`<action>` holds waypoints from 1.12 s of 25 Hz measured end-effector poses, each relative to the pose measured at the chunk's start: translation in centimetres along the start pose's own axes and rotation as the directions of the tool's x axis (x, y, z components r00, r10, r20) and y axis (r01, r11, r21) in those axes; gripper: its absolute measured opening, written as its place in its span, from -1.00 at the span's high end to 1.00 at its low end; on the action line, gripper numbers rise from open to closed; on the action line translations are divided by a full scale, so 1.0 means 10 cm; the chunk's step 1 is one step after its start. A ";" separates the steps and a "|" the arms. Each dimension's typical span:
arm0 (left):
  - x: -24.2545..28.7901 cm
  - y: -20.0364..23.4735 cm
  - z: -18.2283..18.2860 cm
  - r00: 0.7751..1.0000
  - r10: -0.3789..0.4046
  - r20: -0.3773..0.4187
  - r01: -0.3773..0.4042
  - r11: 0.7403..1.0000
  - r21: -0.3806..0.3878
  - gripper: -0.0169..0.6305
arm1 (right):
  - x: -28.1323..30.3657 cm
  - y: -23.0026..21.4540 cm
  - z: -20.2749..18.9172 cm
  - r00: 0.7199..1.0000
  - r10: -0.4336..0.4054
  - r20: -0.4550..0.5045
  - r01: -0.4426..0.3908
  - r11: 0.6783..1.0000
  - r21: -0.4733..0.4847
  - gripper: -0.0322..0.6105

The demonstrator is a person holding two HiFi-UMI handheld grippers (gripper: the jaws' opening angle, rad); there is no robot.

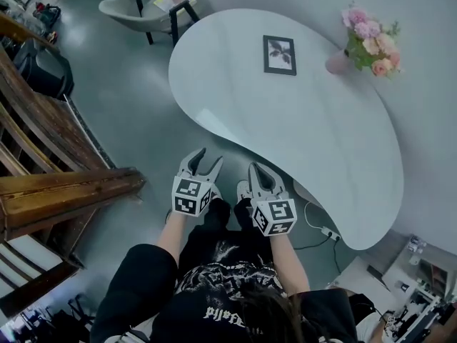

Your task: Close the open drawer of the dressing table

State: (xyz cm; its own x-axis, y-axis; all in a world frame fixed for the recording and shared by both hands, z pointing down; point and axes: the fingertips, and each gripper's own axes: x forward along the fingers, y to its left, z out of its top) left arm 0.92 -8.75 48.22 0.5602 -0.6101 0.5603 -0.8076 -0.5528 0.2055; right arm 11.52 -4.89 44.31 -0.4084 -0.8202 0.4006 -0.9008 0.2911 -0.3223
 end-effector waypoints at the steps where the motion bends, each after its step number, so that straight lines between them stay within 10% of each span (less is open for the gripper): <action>1: -0.02 -0.04 0.02 1.000 -0.003 0.006 0.003 1.000 -0.003 0.24 | -0.01 0.00 0.03 1.000 0.002 0.004 -0.002 1.000 -0.005 0.82; 19: -0.27 -0.53 0.51 0.991 -0.027 0.132 0.020 0.998 0.053 0.24 | -0.19 0.08 0.41 0.998 0.038 0.052 -0.032 0.994 -0.107 0.82; 28: -0.35 -0.55 0.57 0.985 -0.014 0.170 0.006 0.999 0.049 0.72 | -0.19 0.12 0.43 0.997 0.056 0.044 -0.050 0.990 -0.135 0.82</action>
State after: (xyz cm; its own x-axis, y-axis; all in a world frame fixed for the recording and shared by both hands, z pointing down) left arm 4.47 -6.79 40.56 0.5946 -0.6900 0.4126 -0.7944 -0.5834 0.1691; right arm 11.83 -5.05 39.48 -0.4516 -0.8233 0.3438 -0.8909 0.3954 -0.2235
